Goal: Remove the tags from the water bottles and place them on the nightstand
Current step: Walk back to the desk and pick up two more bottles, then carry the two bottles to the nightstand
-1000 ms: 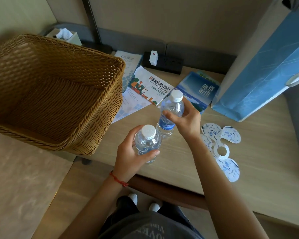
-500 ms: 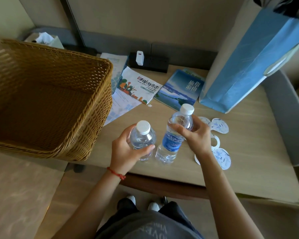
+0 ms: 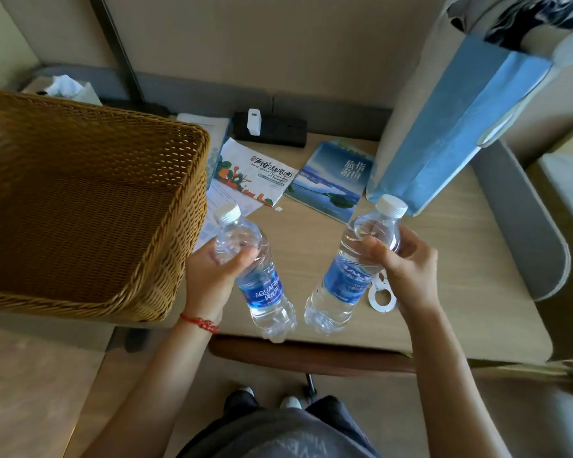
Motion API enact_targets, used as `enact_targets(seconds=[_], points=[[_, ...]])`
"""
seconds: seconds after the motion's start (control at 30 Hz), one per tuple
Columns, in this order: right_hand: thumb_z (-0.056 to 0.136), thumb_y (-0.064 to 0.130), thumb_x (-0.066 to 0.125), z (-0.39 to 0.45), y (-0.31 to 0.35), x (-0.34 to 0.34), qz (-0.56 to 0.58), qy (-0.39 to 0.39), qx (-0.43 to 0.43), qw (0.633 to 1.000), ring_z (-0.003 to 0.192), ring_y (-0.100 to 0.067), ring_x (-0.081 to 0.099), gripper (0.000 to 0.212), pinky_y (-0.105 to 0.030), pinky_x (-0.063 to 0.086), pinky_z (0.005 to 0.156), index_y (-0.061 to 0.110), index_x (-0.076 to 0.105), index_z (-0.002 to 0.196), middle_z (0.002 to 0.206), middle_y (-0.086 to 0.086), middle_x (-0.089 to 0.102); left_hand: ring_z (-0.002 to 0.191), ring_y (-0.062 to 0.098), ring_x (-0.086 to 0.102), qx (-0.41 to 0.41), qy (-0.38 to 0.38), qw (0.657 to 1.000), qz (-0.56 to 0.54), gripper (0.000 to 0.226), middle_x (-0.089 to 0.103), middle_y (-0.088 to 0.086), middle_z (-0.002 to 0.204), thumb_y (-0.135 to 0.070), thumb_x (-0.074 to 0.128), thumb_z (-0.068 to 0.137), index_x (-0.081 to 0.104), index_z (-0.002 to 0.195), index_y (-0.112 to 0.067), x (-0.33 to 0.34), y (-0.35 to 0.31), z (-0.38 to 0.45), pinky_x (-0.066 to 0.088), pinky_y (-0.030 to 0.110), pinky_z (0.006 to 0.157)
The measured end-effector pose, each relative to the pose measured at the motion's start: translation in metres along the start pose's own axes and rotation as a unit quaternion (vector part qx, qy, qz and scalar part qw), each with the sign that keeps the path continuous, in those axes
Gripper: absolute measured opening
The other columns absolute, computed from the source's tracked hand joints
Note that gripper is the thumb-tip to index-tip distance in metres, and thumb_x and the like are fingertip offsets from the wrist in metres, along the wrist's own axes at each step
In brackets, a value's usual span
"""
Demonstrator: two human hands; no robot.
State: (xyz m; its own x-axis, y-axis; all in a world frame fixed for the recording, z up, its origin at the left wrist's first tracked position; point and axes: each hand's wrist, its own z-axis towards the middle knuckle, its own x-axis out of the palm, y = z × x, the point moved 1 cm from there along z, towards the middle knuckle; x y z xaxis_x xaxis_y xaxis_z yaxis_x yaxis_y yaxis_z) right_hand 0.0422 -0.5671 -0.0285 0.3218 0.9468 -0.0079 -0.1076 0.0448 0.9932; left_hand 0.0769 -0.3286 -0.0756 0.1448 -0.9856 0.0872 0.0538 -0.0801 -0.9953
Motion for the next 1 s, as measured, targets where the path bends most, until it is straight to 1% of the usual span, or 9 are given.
enact_targets(seconds=[0.17, 0.27, 0.37, 0.43, 0.53, 0.67, 0.83, 0.9, 1.0], points=[[0.056, 0.039, 0.074, -0.005, -0.001, 0.017, -0.008, 0.021, 0.002, 1.0, 0.06, -0.002, 0.06, 0.022, -0.016, 0.049, 0.056, 0.022, 0.068, 0.068, 0.059, 0.012, 0.066, 0.055, -0.006, 0.059, -0.024, 0.034, 0.999, -0.007, 0.008, 0.066, -0.017, 0.056, -0.034, 0.075, 0.056, 0.069, 0.059, -0.03, -0.011, -0.006, -0.003, 0.045, 0.008, 0.053], [0.059, 0.041, 0.075, -0.009, -0.011, 0.024, -0.014, 0.05, 0.017, 0.999, 0.073, -0.015, 0.067, 0.028, -0.034, 0.056, 0.068, 0.02, 0.071, 0.077, 0.072, 0.003, 0.072, 0.063, 0.001, 0.065, -0.021, 0.038, 0.999, 0.003, 0.018, 0.071, -0.012, 0.065, -0.041, 0.073, 0.054, 0.07, 0.066, -0.028, -0.019, -0.006, -0.007, 0.049, 0.013, 0.058], [0.06, 0.04, 0.075, -0.01, -0.019, 0.025, -0.015, 0.051, 0.033, 0.998, 0.077, -0.024, 0.066, 0.032, -0.047, 0.054, 0.073, 0.016, 0.071, 0.08, 0.076, -0.003, 0.071, 0.063, 0.008, 0.062, -0.035, 0.02, 0.999, 0.033, 0.025, 0.069, -0.008, 0.063, -0.046, 0.072, 0.051, 0.069, 0.064, -0.024, -0.023, -0.007, -0.011, 0.05, 0.022, 0.064], [0.059, 0.042, 0.074, -0.008, -0.022, 0.022, -0.027, 0.054, 0.036, 0.998, 0.072, -0.019, 0.064, 0.032, -0.04, 0.054, 0.068, 0.016, 0.071, 0.077, 0.071, 0.0, 0.069, 0.068, 0.011, 0.065, -0.055, 0.011, 0.998, 0.025, 0.027, 0.071, -0.006, 0.068, -0.046, 0.072, 0.05, 0.071, 0.068, -0.025, -0.024, -0.008, -0.016, 0.051, 0.029, 0.069], [0.06, 0.042, 0.071, -0.001, -0.023, 0.018, -0.017, 0.085, 0.033, 0.996, 0.067, -0.011, 0.065, 0.027, -0.026, 0.055, 0.061, 0.019, 0.071, 0.074, 0.067, 0.005, 0.069, 0.073, 0.009, 0.068, -0.047, -0.006, 0.999, 0.011, 0.023, 0.073, -0.009, 0.072, -0.043, 0.071, 0.05, 0.072, 0.069, -0.031, -0.02, -0.013, -0.025, 0.053, 0.024, 0.068], [0.058, 0.041, 0.069, 0.012, -0.02, 0.011, -0.001, 0.149, 0.046, 0.988, 0.064, -0.01, 0.067, 0.026, -0.019, 0.051, 0.056, 0.02, 0.072, 0.072, 0.067, 0.004, 0.071, 0.075, 0.019, 0.067, -0.056, -0.053, 0.997, -0.008, 0.027, 0.072, -0.002, 0.074, -0.037, 0.074, 0.049, 0.071, 0.072, -0.024, -0.008, -0.019, -0.045, 0.056, 0.036, 0.07], [0.06, 0.039, 0.069, 0.019, -0.018, -0.003, 0.015, 0.23, 0.038, 0.972, 0.068, -0.01, 0.068, 0.031, -0.017, 0.052, 0.057, 0.014, 0.07, 0.078, 0.071, 0.004, 0.073, 0.065, 0.003, 0.067, -0.059, -0.125, 0.99, -0.014, 0.026, 0.072, -0.013, 0.066, -0.037, 0.072, 0.048, 0.069, 0.07, -0.023, 0.006, -0.021, -0.077, 0.053, 0.023, 0.06], [0.061, 0.039, 0.069, 0.02, -0.019, -0.006, 0.025, 0.266, 0.044, 0.963, 0.068, -0.01, 0.069, 0.028, -0.016, 0.051, 0.057, 0.017, 0.071, 0.078, 0.073, 0.005, 0.074, 0.056, -0.001, 0.064, -0.055, -0.177, 0.982, -0.032, 0.008, 0.069, -0.014, 0.059, -0.018, 0.075, 0.058, 0.071, 0.061, -0.024, 0.01, -0.018, -0.094, 0.05, 0.014, 0.051], [0.063, 0.039, 0.068, 0.016, -0.023, -0.002, 0.026, 0.329, 0.051, 0.943, 0.072, -0.011, 0.07, 0.03, -0.015, 0.051, 0.059, 0.015, 0.071, 0.082, 0.079, 0.003, 0.075, 0.053, -0.001, 0.062, -0.061, -0.266, 0.962, -0.029, 0.031, 0.068, -0.013, 0.055, 0.001, 0.066, 0.075, 0.072, 0.058, -0.024, 0.009, -0.011, -0.126, 0.048, 0.012, 0.049]])
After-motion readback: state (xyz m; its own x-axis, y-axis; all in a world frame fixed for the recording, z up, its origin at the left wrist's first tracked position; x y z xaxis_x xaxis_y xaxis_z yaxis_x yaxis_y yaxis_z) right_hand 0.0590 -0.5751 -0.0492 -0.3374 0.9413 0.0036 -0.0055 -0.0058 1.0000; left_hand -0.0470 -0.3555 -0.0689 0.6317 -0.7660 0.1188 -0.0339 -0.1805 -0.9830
